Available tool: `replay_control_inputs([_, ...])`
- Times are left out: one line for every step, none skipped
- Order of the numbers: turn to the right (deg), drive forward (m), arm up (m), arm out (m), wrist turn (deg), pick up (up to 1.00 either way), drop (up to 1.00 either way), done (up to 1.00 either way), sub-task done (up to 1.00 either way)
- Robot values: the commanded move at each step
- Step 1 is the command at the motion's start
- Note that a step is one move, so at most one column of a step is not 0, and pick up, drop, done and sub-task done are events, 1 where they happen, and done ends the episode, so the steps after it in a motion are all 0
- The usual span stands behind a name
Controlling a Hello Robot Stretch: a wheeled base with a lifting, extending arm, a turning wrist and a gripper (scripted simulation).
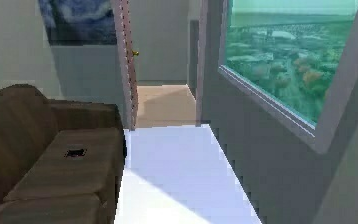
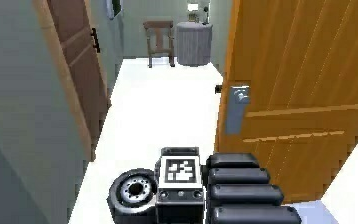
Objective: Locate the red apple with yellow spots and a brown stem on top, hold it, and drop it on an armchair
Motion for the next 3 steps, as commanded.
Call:
replay_control_inputs([-3.0,0.00,0.00,0.00,0.0,0.00,0.00,0.00,0.00])
replay_control_inputs([0.0,1.00,0.00,0.00,0.0,0.00,0.00,0.00,0.00])
replay_control_inputs([0.0,1.00,0.00,0.00,0.0,0.00,0.00,0.00,0.00])
